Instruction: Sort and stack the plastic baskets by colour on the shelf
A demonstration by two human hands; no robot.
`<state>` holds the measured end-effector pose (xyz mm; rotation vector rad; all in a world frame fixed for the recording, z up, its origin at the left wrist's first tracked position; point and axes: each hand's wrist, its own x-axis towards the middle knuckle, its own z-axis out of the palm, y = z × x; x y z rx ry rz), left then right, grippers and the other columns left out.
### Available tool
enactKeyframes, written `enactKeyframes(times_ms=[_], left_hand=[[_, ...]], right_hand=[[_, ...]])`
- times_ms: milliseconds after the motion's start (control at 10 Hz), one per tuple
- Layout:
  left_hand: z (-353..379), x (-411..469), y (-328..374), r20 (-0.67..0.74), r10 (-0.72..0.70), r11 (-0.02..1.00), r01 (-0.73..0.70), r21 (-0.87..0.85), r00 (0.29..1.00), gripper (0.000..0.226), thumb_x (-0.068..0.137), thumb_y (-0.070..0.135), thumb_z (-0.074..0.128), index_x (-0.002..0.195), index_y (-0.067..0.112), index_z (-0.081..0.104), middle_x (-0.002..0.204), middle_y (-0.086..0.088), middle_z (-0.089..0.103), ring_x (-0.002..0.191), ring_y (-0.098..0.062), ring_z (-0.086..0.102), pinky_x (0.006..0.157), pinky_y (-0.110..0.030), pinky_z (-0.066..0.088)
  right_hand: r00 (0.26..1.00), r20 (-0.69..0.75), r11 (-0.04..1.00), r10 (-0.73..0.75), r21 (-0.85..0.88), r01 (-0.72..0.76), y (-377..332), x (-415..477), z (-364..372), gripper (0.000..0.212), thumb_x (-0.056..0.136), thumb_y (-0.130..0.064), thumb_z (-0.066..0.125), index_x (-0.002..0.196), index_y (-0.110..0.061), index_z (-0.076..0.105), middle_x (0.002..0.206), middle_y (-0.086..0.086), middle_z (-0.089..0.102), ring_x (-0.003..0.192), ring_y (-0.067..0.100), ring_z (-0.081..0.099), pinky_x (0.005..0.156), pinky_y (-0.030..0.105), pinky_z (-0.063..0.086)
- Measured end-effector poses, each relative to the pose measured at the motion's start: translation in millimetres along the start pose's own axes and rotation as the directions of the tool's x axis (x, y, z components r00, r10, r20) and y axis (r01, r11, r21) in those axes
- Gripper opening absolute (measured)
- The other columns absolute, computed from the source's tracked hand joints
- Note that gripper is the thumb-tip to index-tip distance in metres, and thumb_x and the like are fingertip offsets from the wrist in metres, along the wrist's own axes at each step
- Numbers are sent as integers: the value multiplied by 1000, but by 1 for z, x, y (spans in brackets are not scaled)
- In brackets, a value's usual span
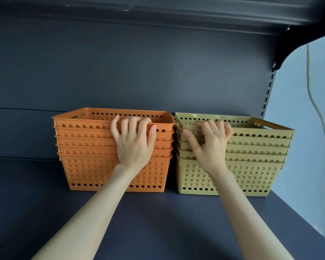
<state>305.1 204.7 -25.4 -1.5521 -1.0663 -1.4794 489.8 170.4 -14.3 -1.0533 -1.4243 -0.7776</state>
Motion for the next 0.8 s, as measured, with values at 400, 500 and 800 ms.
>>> enactKeyframes(times_ms=[400,500,800], left_hand=[[-2,-1,4,56,5,999,-7,47,998,29,97,31,42,100,9,61,96,-12,62,99,-30,55,108,-52,21],[-5,-2,6,138,-21,999,15,45,990,34,99,32,36,109,8,58,108,-15,60,113,-32,50,111,-54,14],[-64,7,4,578,-68,887,315,-338,813,42,95,38,47,134,23,47,151,2,32,143,-10,12,116,-42,4]], right_hand=[[1000,1,1000,-1,-12,1,2,-1,2,34,85,-43,60,88,-10,67,77,1,61,84,17,43,93,35,23],[1000,18,999,-2,-39,2,3,-1,1,34,86,-43,58,90,-11,67,79,2,61,85,17,42,96,35,22],[933,344,985,104,91,-143,-6,8,-41,39,91,-29,58,126,-12,56,130,6,58,129,22,46,115,35,16]])
